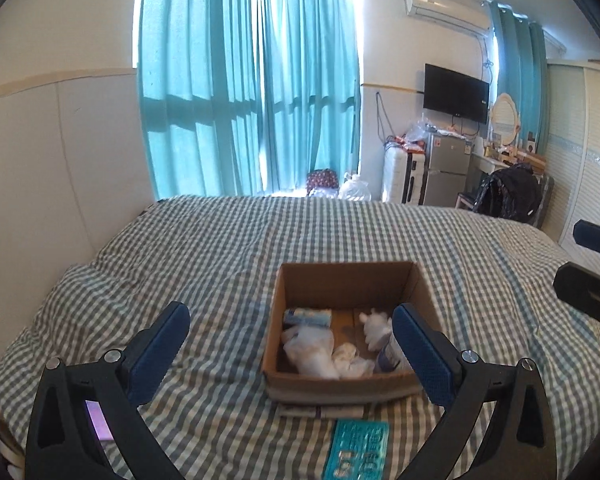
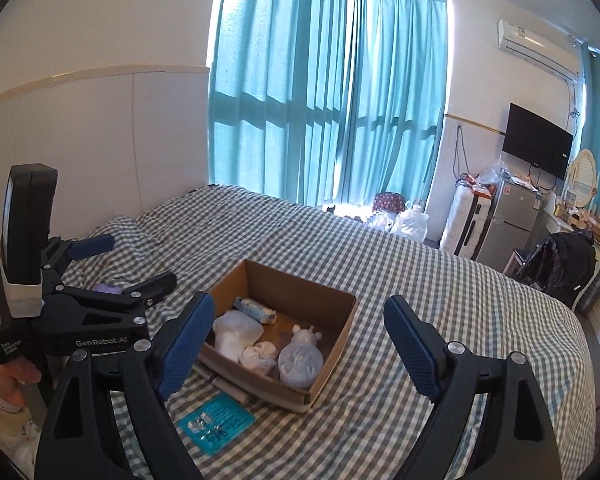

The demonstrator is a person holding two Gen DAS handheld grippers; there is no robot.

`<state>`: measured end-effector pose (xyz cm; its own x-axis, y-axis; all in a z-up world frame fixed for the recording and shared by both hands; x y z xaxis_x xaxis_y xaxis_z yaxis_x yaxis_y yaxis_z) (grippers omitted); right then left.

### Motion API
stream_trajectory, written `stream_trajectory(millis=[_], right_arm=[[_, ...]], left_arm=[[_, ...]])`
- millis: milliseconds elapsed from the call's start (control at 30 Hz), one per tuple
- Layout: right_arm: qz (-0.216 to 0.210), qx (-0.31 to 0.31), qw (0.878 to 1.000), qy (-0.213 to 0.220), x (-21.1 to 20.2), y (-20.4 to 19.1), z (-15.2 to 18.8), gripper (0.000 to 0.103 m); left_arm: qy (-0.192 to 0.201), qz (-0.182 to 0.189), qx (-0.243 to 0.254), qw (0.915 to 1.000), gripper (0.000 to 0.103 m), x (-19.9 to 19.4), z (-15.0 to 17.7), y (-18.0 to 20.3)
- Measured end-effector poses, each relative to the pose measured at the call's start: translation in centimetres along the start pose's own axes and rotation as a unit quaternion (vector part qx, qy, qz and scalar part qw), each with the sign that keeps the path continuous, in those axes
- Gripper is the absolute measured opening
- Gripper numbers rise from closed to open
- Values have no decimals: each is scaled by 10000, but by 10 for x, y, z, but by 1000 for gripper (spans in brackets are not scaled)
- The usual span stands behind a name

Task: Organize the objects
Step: 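Withdraw both tools and move the right gripper to the green hangers, then grasp the pale green hangers with the right gripper and lift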

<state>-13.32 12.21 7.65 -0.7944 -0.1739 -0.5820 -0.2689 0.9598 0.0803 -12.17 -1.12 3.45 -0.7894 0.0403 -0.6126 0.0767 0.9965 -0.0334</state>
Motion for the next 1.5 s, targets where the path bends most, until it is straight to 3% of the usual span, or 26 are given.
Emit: stream_trajectory(millis=[233,467,600,900,1000,1200,1300,1400,1500], right_arm=[[-24,37,9995,-327,-3,-23,56,87],[-170,157,9932,-1141,38,-49,130,87],[-485,154,9856,-1610,64,-74,164,87],[-1057,-279,9699,-2174,110,-125,188,86],[-1249,-338,9623,-2393,126,-136,196,80],[-1294,-553,9547,-2623,141,-145,211,75],[-1274,-671,9533,-2654,137,-145,213,67],[-1238,-720,9537,-2644,130,-144,214,48],[-1245,-735,9546,-2606,121,-141,218,44]], left_arm=[[-287,-304,-65,9991,103,-17,68,-23],[-861,-252,-297,9955,103,-4,148,-36],[-1034,-348,-217,9938,103,1,172,-39],[-1101,-586,-139,9921,103,12,186,-53],[-1213,-547,-147,9910,103,20,191,-56],[-1333,-451,-284,9896,103,29,195,-63],[-1353,-467,-278,9893,103,29,195,-62],[-1369,-509,-240,9890,103,30,195,-61],[-1392,-527,-256,9885,103,29,194,-60]])
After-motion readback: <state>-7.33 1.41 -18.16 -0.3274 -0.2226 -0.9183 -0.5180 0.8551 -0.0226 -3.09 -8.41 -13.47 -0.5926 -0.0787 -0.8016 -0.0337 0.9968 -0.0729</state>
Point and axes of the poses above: each gripper's, at about its wrist camera, not at the fingertips, and x roughly the way its jaws point, y to its right, z to its underside, the point moved 1 cm from there along x, roughly the way its jaws point, and after that the axes turned 7 degrees about -y, right-handed, at the moved point
